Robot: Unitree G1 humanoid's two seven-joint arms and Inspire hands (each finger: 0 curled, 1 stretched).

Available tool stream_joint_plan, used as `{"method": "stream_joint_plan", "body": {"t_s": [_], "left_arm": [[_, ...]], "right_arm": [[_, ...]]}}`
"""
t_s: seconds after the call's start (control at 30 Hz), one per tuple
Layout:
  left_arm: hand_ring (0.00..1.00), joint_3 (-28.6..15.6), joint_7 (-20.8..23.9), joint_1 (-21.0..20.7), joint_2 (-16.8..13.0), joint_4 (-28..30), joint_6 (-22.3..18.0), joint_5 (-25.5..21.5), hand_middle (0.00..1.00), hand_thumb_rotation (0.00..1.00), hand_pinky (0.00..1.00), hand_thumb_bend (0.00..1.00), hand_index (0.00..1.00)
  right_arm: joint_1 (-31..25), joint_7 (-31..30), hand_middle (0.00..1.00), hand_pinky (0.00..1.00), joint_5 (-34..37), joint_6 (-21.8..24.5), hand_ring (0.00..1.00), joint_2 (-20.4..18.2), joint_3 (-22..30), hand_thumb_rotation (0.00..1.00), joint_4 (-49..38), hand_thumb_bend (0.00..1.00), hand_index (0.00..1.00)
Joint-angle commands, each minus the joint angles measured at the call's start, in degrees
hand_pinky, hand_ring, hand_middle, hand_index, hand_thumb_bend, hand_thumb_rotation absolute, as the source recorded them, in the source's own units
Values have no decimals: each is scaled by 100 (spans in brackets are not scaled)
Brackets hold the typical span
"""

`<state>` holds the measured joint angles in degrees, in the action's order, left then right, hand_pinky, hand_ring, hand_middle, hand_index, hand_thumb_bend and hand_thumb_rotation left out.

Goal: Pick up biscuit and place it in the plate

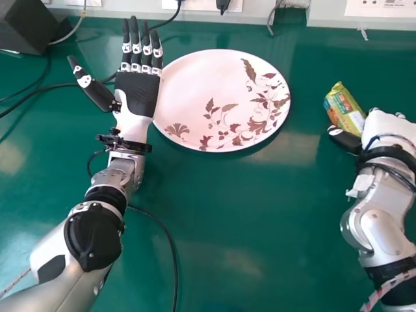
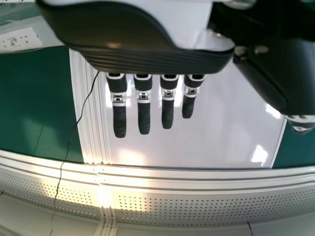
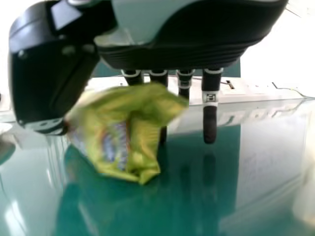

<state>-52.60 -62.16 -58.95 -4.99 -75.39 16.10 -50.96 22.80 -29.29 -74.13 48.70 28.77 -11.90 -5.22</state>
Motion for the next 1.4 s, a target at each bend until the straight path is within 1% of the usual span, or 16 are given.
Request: {"method": "stream_joint_plan", "body": {"t_s": [0.0, 0.07, 0.1, 0.13, 0.17, 0.2, 0.27, 0.37, 0.53, 0.6, 0.8, 0.9, 0.93, 1.0, 1.17, 1.37], "left_arm": [[84, -104, 98, 13, 3, -28, 86, -140, 91, 14, 72, 100, 96], [84, -135, 151, 15, -12, -34, 153, -170, 91, 15, 72, 100, 96], [84, -153, 210, 15, -17, -36, 170, -191, 91, 15, 72, 100, 96], [84, -166, 266, 15, -21, -37, 196, -212, 91, 15, 72, 100, 96], [84, -171, 304, 17, -24, -34, 214, -224, 91, 16, 72, 100, 96], [84, -165, 330, 20, -27, -28, 229, -222, 91, 16, 72, 100, 96], [84, -153, 343, 28, -40, -22, 302, -218, 91, 16, 71, 100, 96], [85, -170, 387, 36, -48, -18, 405, -251, 91, 15, 72, 100, 96], [84, -81, 371, 61, -92, 0, 332, -144, 89, 16, 71, 100, 95], [84, -37, 260, 63, -111, 4, 342, -104, 89, 16, 72, 100, 95], [84, -78, 430, 48, -119, -4, 348, -133, 90, 17, 72, 100, 96], [85, -82, 402, 54, -124, -10, 407, -145, 90, 17, 72, 100, 96], [85, -82, 401, 53, -126, -11, 414, -145, 90, 17, 73, 100, 96], [85, -72, 390, 53, -128, -11, 405, -131, 90, 18, 72, 100, 96], [85, 19, 327, 59, -137, -4, 234, -9, 90, 18, 72, 100, 96], [84, 60, 293, 57, -148, -9, 209, 94, 90, 17, 72, 100, 95]], "right_arm": [[-201, -177, 66, 52, 80, 30, 56, -71, -15, 0, 27, 73, 79], [-207, -195, 65, 51, 71, 25, 54, -74, -8, 0, 11, 74, 78], [-210, -200, 64, 51, 71, 23, 51, -75, -4, 0, 1, 61, 78], [-214, -213, 63, 50, 66, 22, 48, -73, -3, 0, -11, 55, 77], [-219, -224, 57, 48, 53, 22, 43, -72, -4, 0, -25, 52, 74], [-223, -229, 55, 47, 41, 21, 42, -74, -3, 0, -36, 51, 73], [-228, -221, 52, 43, 32, 20, 41, -83, 10, 0, -40, 50, 70], [-219, -212, 51, 41, 26, 21, 40, -88, 22, 0, -18, 50, 67], [-233, -193, 51, 33, 40, 11, 40, -99, 46, 0, -53, 50, 62], [-234, -212, 48, 31, 36, 20, 37, -106, 53, 0, -74, 49, 56], [-232, -215, 45, 29, 47, 22, 37, -125, 72, 0, -98, 49, 54], [-237, -235, 45, 29, 63, 30, 37, -141, 93, 0, -133, 49, 54], [-241, -251, 47, 28, 50, 28, 40, -139, 91, 0, -143, 50, 51], [-247, -266, 48, 28, 30, 26, 41, -143, 92, 0, -164, 50, 49], [-241, -268, 48, 27, 1, 20, 42, -161, 97, 0, -171, 50, 49], [-267, -163, 48, 27, -31, 36, 42, -237, 142, 0, -261, 50, 49]]}}
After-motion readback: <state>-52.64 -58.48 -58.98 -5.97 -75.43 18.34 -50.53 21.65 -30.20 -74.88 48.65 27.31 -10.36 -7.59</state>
